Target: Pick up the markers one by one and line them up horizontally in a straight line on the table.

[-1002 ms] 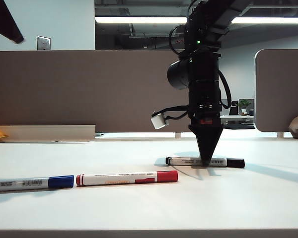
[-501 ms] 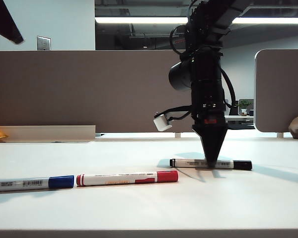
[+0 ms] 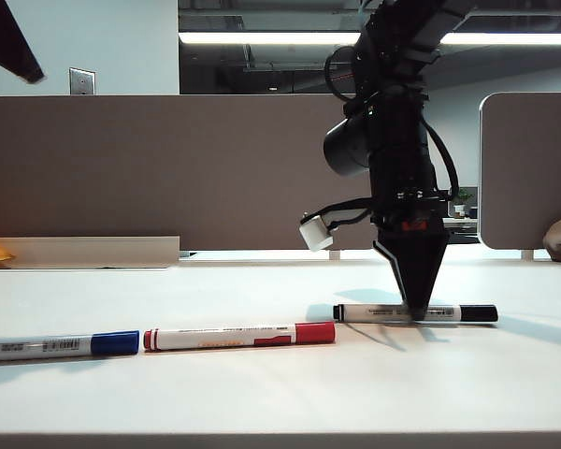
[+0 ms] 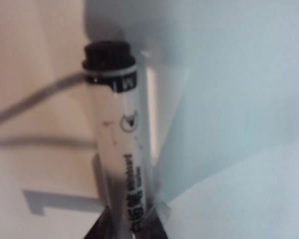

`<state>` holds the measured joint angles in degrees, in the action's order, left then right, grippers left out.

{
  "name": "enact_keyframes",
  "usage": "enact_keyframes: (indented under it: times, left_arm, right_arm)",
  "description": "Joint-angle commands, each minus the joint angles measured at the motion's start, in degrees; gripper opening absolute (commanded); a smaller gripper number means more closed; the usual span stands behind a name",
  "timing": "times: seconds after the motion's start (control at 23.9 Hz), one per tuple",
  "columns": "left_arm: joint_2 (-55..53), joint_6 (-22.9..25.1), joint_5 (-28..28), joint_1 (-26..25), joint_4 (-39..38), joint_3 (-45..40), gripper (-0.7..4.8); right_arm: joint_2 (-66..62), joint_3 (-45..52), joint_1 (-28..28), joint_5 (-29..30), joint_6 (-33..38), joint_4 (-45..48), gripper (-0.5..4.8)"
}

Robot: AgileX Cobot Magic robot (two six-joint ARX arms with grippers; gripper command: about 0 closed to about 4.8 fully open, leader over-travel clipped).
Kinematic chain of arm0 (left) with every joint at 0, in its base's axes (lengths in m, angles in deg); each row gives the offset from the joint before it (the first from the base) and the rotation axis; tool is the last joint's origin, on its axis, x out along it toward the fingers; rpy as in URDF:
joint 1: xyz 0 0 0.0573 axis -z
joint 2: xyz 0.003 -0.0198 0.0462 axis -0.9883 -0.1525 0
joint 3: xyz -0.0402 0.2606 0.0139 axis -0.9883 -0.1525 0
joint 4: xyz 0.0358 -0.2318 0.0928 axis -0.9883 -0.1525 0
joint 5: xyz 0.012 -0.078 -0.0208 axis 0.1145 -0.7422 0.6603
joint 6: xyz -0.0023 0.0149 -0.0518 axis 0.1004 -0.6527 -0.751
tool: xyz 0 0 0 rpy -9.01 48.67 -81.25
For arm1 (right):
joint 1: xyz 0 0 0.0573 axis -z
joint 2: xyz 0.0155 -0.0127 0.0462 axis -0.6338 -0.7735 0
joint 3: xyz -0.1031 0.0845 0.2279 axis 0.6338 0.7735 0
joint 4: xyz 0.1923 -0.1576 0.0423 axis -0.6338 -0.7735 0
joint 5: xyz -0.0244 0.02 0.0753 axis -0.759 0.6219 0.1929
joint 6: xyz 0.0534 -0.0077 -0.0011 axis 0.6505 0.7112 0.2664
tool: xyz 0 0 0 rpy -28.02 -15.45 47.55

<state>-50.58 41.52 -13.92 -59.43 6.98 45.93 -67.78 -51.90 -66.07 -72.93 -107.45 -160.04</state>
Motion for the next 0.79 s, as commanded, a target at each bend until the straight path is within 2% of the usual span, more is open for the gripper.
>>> enact_keyframes:
  times: [0.04,0.08,0.79]
  left_arm:
    - [0.22,0.02,-0.28,0.00,0.35,0.04,0.16]
    - [0.22,0.04,-0.28,-0.02,0.35,0.04,0.16]
    - [0.24,0.04,-0.31,0.00,0.35,0.04,0.16]
  right_arm:
    - [1.31,-0.15,-0.07,1.97,-0.39,-0.48,0.49]
    - [1.81,-0.13,-0.13,3.56,-0.79,-0.72,0.49]
    - [3.48,1.09,-3.10,3.50,-1.11,-1.03,0.49]
